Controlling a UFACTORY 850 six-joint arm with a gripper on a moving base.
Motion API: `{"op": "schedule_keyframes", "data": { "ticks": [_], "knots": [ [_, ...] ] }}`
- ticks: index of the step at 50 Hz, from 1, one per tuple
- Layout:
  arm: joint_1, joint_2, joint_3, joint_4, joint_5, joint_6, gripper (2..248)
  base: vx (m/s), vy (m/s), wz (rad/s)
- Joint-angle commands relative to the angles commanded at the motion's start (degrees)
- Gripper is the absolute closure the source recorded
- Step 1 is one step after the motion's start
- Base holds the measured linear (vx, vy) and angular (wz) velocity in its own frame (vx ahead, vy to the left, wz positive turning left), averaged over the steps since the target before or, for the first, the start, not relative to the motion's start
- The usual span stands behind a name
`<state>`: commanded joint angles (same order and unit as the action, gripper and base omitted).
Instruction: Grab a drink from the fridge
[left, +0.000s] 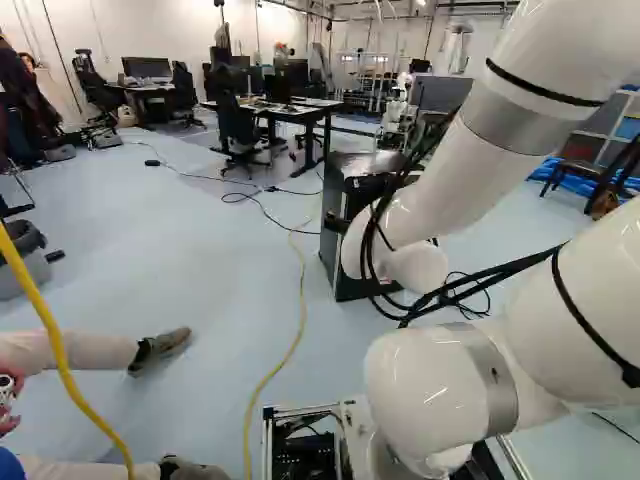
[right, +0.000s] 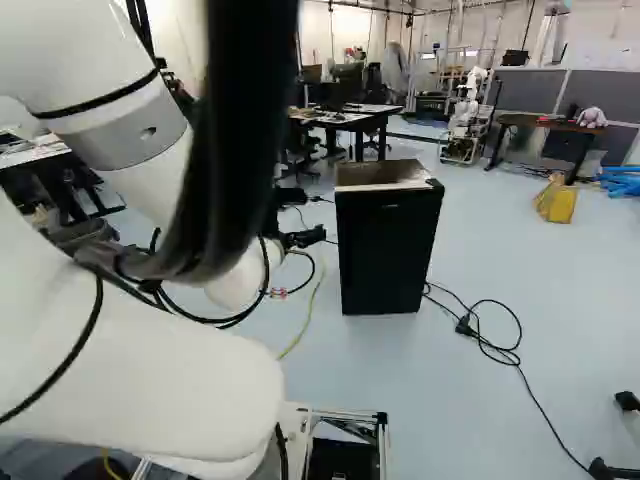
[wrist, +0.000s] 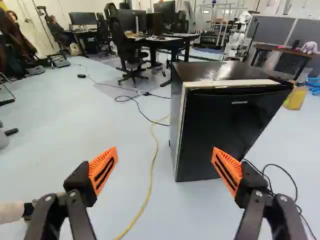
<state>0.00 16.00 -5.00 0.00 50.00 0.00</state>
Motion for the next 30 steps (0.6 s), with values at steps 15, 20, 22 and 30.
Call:
{"op": "schedule_keyframes", "data": {
  "ticks": [15,20,22,30],
  "knots": [
    [0.0,0.0,0.0,0.0,0.0,0.0,3,0.0,0.0,0.0],
    [0.0,0.0,0.0,0.0,0.0,0.0,3,0.0,0.0,0.0],
    [0.0,0.0,0.0,0.0,0.0,0.0,3,0.0,0.0,0.0],
    [0.0,0.0,0.0,0.0,0.0,0.0,3,0.0,0.0,0.0]
  ]
}}
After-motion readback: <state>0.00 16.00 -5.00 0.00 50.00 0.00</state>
